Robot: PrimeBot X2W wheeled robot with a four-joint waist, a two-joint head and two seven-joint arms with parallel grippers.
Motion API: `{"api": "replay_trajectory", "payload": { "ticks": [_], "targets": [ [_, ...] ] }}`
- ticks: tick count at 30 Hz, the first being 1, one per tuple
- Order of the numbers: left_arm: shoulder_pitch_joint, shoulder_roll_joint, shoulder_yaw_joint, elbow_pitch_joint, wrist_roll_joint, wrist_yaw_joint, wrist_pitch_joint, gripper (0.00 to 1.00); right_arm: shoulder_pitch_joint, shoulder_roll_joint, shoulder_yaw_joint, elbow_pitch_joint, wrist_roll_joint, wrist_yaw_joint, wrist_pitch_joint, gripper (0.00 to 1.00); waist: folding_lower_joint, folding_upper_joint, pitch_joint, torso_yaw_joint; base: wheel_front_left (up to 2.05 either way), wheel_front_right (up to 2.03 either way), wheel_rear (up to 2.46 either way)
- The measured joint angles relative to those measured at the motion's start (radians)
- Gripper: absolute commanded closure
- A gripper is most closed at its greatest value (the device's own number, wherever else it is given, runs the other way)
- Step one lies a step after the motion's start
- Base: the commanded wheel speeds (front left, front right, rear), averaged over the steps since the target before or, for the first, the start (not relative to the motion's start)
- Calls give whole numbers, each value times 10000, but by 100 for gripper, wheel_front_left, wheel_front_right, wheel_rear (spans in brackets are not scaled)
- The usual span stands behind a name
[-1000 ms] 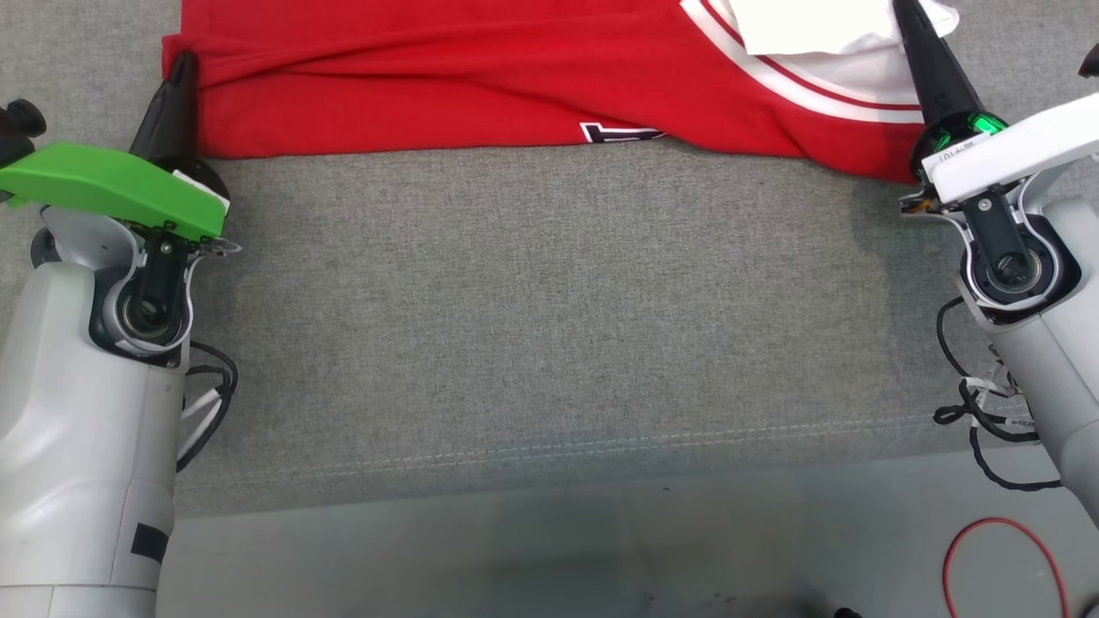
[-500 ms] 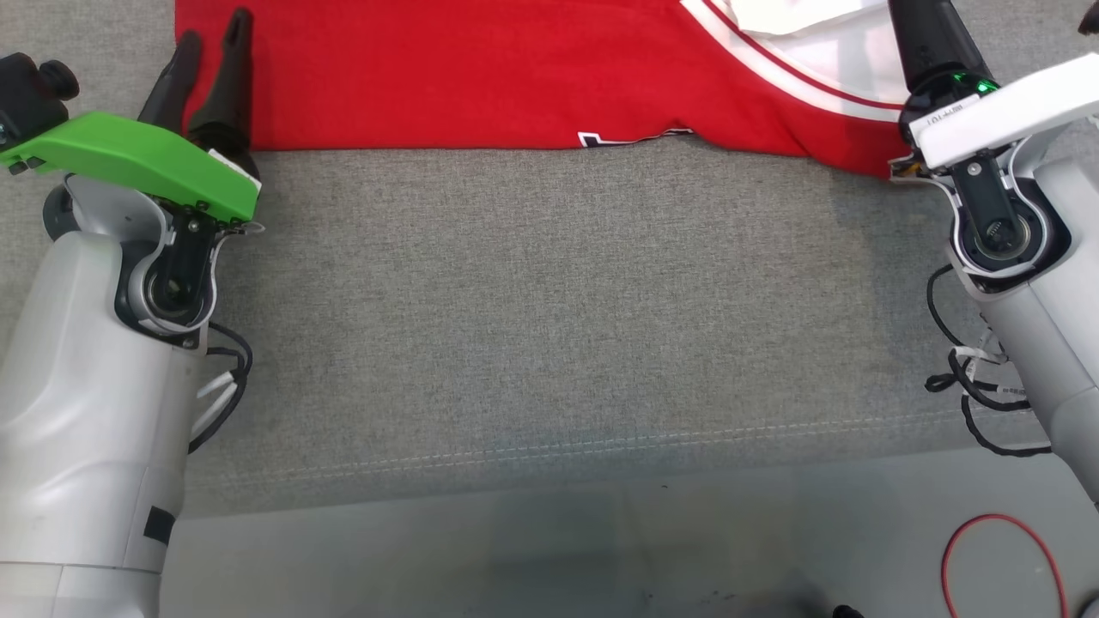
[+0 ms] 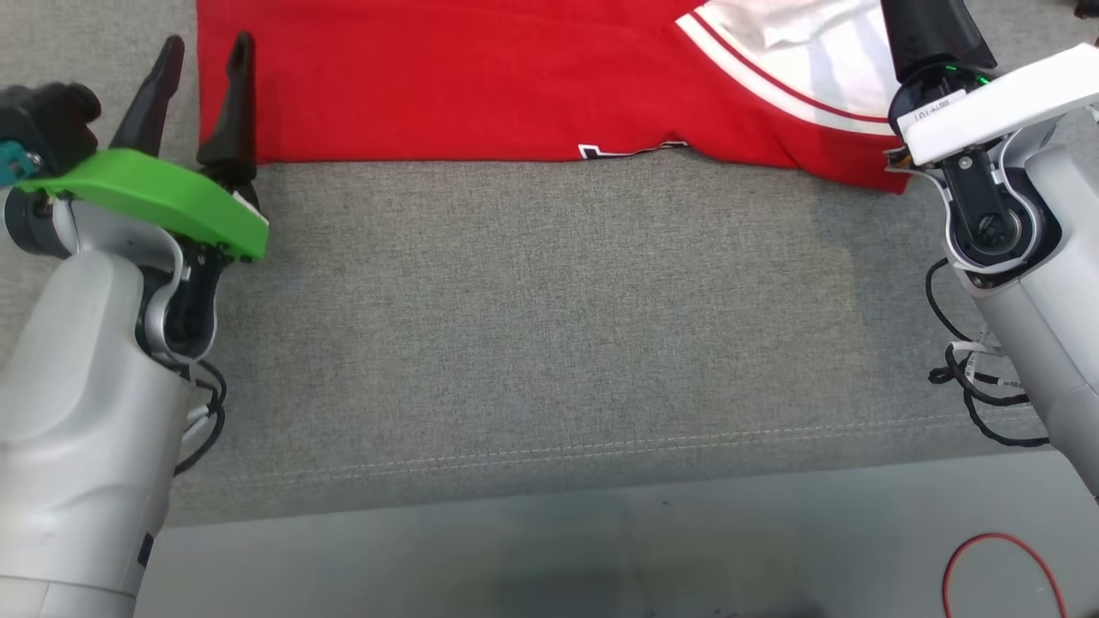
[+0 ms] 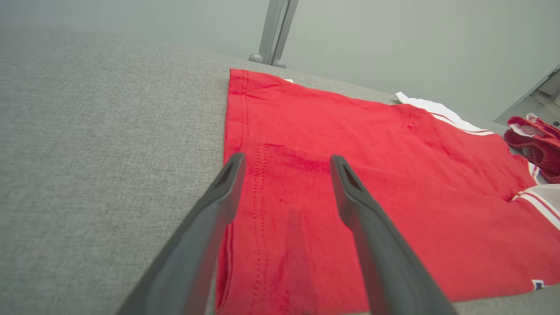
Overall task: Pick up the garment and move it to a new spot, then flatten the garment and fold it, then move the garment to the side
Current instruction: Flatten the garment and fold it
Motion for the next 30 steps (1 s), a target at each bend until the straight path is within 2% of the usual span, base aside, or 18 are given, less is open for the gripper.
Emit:
{"api": "replay_trajectory", "payload": {
  "ticks": [6, 12, 21, 30],
  "targets": [
    [776, 138, -167, 180, 518, 0, -389, 0, 339, -332, 67, 29, -642, 0, -29, 0, 0, 0, -488, -44, 0, 0, 0],
    [1545, 142, -282, 228, 830, 0, -560, 0, 969, -541, -581, -125, -1231, 0, -31, 0, -1, 0, -1060, -129, 0, 0, 0],
    [2436, 142, -192, 121, 1003, 40, -639, 0, 2280, -593, -1062, -295, -1931, 0, -31, 0, -1, 0, -1839, -231, 0, 0, 0],
    [3447, 104, -127, -316, 1166, 337, -648, 0, 3845, -558, -1590, -441, -2683, 0, -31, 0, -1, 0, -2636, -375, 0, 0, 0]
  ]
}}
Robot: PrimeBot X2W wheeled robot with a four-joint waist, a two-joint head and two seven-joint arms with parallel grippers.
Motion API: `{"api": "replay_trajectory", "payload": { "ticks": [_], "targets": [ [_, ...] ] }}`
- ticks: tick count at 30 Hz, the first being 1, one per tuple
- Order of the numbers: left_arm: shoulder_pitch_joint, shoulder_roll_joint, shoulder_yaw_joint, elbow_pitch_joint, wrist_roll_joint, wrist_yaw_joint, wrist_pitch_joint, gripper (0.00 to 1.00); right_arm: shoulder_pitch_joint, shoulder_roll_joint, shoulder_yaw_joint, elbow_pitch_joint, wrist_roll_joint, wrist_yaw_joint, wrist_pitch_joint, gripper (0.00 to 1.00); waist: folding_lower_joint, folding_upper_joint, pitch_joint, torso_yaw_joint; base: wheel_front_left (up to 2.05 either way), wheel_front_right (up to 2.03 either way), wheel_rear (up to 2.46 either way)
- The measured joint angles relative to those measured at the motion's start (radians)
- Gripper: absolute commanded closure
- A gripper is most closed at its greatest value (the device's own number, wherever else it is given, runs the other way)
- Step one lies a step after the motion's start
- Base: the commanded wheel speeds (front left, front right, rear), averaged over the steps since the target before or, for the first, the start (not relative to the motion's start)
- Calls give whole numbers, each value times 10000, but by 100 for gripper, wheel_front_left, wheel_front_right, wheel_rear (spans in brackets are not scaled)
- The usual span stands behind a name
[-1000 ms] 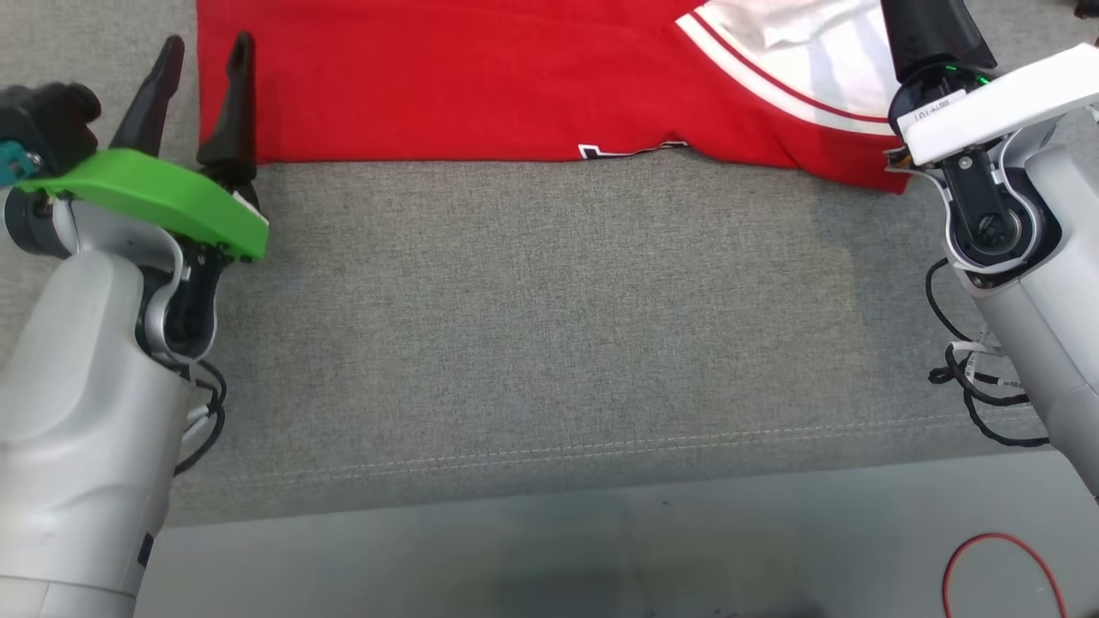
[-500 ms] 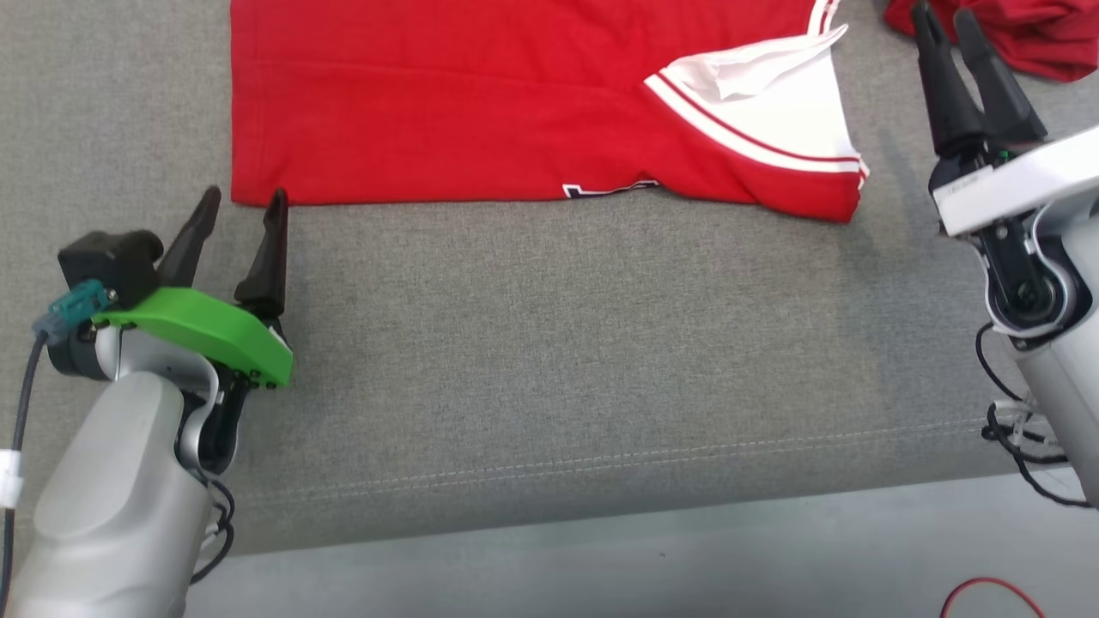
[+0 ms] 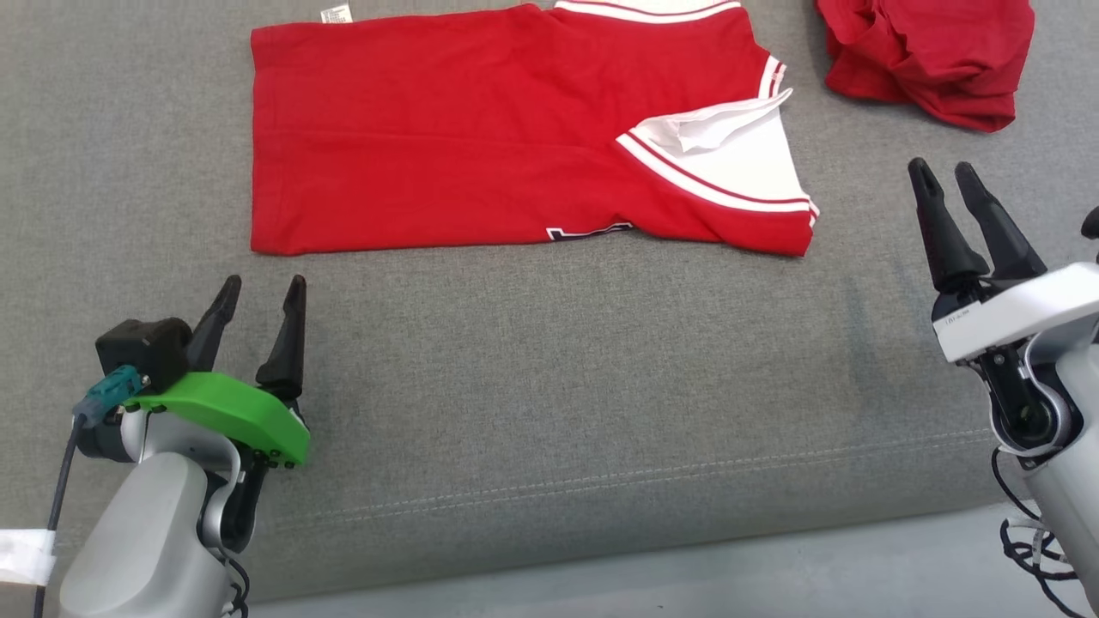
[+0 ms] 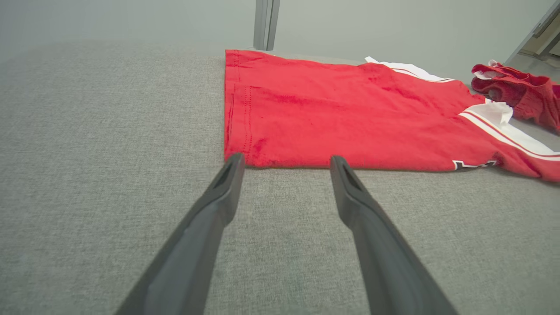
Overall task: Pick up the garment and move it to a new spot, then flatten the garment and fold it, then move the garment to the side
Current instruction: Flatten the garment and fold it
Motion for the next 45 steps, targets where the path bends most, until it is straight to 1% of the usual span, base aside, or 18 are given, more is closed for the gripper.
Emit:
{"api": "replay_trajectory", "payload": {
  "ticks": [3, 5, 9, 11, 13, 19, 28, 32, 35, 40, 45],
  "targets": [
    [335, -40, 82, -374, 100, 65, -2, 0, 607, 138, -573, -102, -309, -15, 0, 0, 0, 0, -259, -34, 0, 0, 0],
    [465, -50, 303, -639, 303, 217, -2, 0, 838, 267, -892, -228, -466, -40, 0, 0, 0, 0, -370, -48, 0, 0, 0],
    [741, -63, 685, -1009, 420, 399, -2, 0, 1152, 426, -1409, -502, -1003, -234, 0, 0, 0, 0, -567, -88, 0, 0, 0],
    [895, -90, 742, -1197, 554, 439, -2, 0, 1351, 443, -1590, -596, -1317, -391, 0, 0, 0, 0, -660, -101, 0, 0, 0],
    [1072, -125, 763, -1392, 640, 516, -2, 0, 1724, 621, -1944, -802, -1593, -537, 0, 0, 0, 0, -790, -107, 0, 0, 0],
    [1416, -146, 907, -1599, 654, 560, -2, 0, 2185, 1058, -2100, -1110, -1933, -552, 0, 0, 0, 0, -829, -104, 0, 0, 0],
    [1557, -205, 972, -1845, 763, 560, -2, 0, 2324, 1241, -2069, -1264, -2458, -514, 0, 0, 0, 0, -680, -79, 0, 0, 0],
    [1554, -178, 905, -1801, 890, 560, -2, 0, 2306, 1358, -1783, -970, -2646, -474, 0, 0, 0, 0, -506, -72, 0, 0, 0],
    [1536, -119, 740, -1824, 989, 545, -2, 0, 1925, 1749, -1465, -163, -2523, -410, 0, 0, 0, 0, -216, -77, 0, 0, 0],
    [1404, -186, 537, -1877, 995, 391, -2, 0, 1328, 1956, -1463, 591, -2301, -405, 12, 0, 0, 0, 139, -50, 0, 0, 0],
    [974, -198, 368, -2033, 1137, 359, 0, 0, 753, 2134, -1515, 1164, -2142, -366, 42, 0, 0, 0, 507, 51, 0, 0, 0]
  ]
}}
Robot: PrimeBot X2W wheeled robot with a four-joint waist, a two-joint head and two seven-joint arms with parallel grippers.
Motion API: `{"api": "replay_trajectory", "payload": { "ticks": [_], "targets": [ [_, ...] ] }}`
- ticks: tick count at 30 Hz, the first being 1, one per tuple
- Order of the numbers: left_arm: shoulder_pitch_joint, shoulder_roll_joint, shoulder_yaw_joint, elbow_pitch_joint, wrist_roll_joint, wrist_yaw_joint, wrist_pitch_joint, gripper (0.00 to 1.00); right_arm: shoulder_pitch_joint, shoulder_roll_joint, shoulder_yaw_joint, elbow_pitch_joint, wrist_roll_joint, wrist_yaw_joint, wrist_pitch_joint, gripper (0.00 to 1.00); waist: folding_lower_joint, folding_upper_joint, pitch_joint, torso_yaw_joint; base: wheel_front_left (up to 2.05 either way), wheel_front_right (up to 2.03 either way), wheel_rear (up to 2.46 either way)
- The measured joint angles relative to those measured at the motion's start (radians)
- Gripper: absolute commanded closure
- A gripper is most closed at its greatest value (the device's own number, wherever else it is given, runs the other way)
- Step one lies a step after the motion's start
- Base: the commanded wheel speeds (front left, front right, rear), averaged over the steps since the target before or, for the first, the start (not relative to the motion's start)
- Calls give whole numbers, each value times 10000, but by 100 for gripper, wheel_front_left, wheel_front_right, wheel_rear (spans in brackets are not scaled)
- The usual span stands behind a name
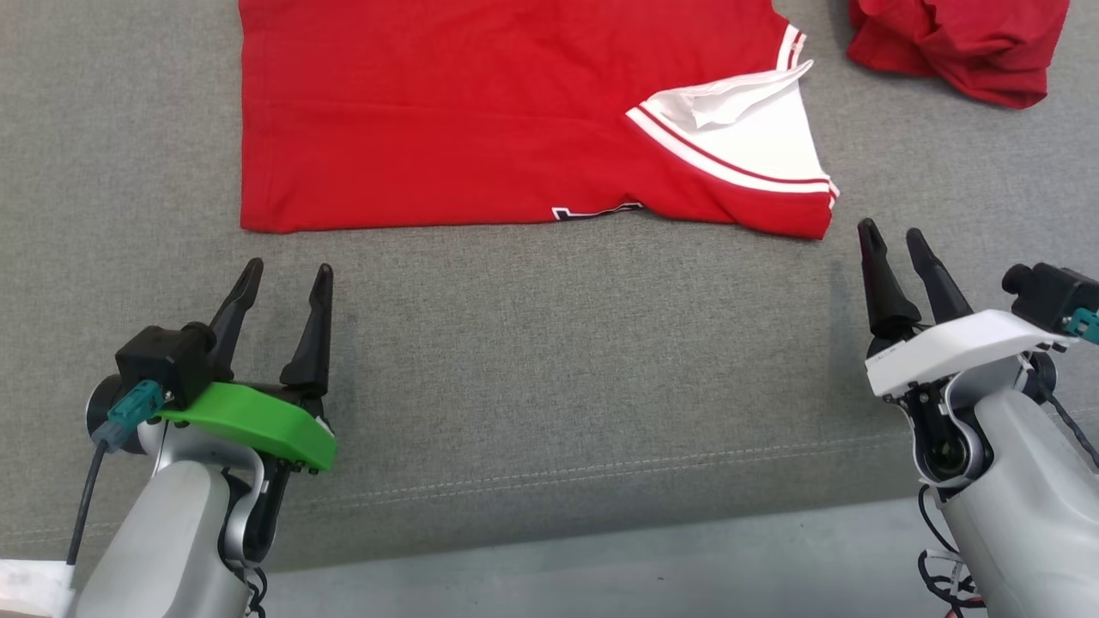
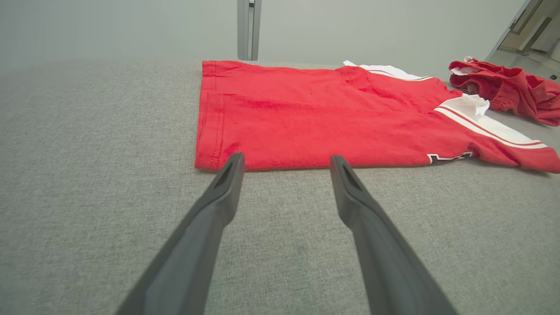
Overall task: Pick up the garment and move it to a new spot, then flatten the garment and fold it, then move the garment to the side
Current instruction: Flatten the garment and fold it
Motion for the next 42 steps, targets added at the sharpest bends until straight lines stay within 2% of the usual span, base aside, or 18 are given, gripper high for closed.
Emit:
{"api": "replay_trajectory", "payload": {
  "ticks": [11, 16, 21, 33, 41, 42],
  "targets": [
    [-441, -178, -121, 0, 21, -165, -2, 0, -1153, 284, 307, 1360, 50, 92, 314, 0, 0, 0, 748, 326, 0, 0, 0],
    [-605, -184, 25, 219, -25, -167, -2, 0, -1588, 441, 360, 1839, 257, 263, 403, 0, 0, 0, 861, 476, 0, 0, 0],
    [-1071, -360, 286, 665, -570, -259, 127, 0, -1853, 487, 449, 2107, 336, 265, 401, 0, 0, 0, 877, 498, 0, 0, 0],
    [-2041, -803, 1241, 2429, -2591, -403, 1367, 0, -2513, 805, 926, 2633, 336, 353, 399, 0, 0, 0, 968, 178, 0, 0, 0],
    [-2878, -924, 1498, 3436, -3244, -481, 2056, 0, -2755, 938, 1152, 2895, 337, 368, 357, 0, 0, 0, 1015, -48, 0, 0, 0],
    [-2950, -926, 1540, 3534, -3294, -497, 2138, 6, -2763, 940, 1212, 2895, 337, 368, 305, 0, 0, 0, 1021, -59, 0, 0, 0]
  ]
}}
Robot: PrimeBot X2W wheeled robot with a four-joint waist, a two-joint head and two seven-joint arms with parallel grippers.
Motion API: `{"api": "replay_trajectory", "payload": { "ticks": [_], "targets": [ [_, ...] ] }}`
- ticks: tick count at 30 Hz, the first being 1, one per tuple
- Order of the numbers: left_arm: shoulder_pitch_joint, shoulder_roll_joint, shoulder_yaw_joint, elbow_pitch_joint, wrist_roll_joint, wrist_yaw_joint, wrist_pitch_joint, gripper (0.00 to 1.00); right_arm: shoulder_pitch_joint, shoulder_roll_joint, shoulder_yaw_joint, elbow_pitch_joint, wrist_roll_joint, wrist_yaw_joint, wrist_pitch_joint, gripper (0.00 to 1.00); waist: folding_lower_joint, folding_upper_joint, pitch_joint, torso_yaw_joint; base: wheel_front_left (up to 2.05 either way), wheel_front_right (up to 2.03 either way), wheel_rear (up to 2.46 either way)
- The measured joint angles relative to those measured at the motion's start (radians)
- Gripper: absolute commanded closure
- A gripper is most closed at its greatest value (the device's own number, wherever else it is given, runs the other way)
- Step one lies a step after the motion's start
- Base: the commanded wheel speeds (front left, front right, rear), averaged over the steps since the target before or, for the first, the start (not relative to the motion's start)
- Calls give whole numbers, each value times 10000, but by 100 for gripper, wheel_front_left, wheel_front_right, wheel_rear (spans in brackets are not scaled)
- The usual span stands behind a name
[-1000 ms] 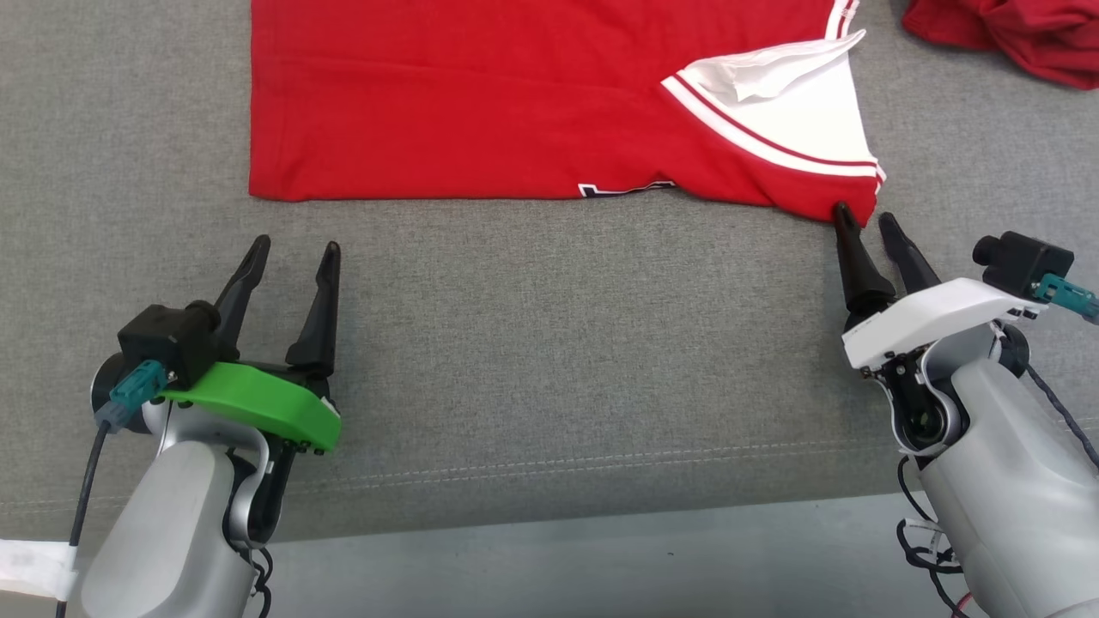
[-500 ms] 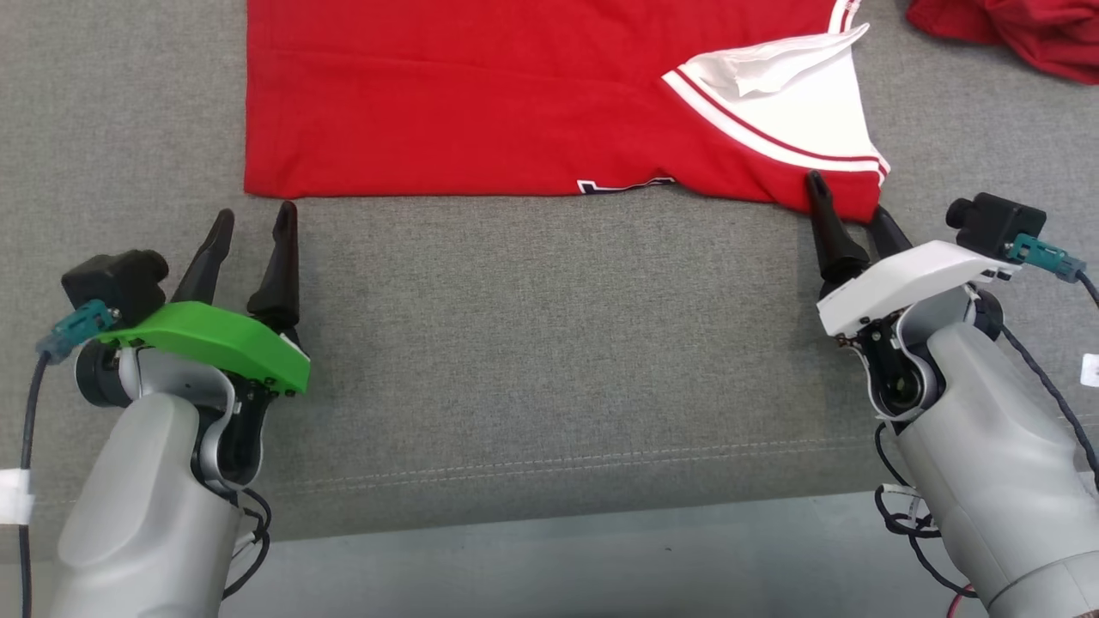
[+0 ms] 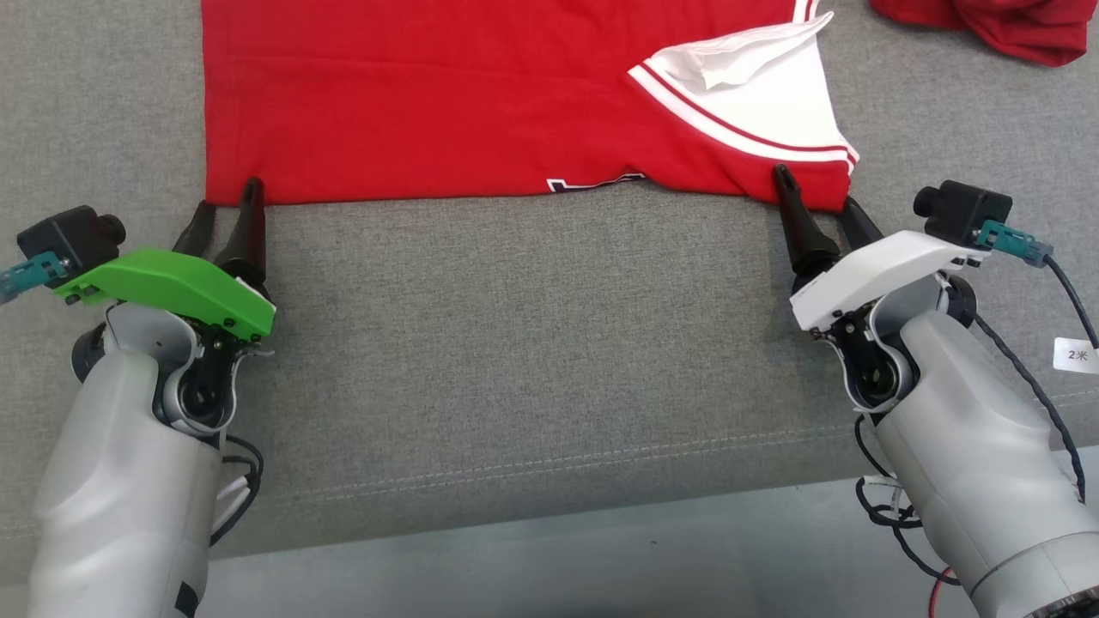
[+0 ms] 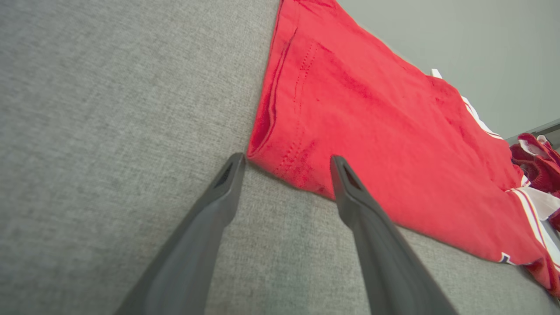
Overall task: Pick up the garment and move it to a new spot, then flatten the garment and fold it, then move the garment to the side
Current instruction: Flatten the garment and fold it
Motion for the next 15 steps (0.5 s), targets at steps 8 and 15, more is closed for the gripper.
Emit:
{"api": "replay_trajectory", "payload": {
  "ticks": [8, 15],
  "targets": [
    [-486, 94, 113, 619, -48, -25, 90, 100, -194, 61, 453, -4, 267, -2, -12, 100, 0, 0, 33, -54, 0, 0, 0],
    [-500, 213, 82, 941, -54, -115, -17, 100, -188, 40, 679, -10, 483, -2, -92, 100, 0, 0, -176, -46, 0, 0, 0]
  ]
}}
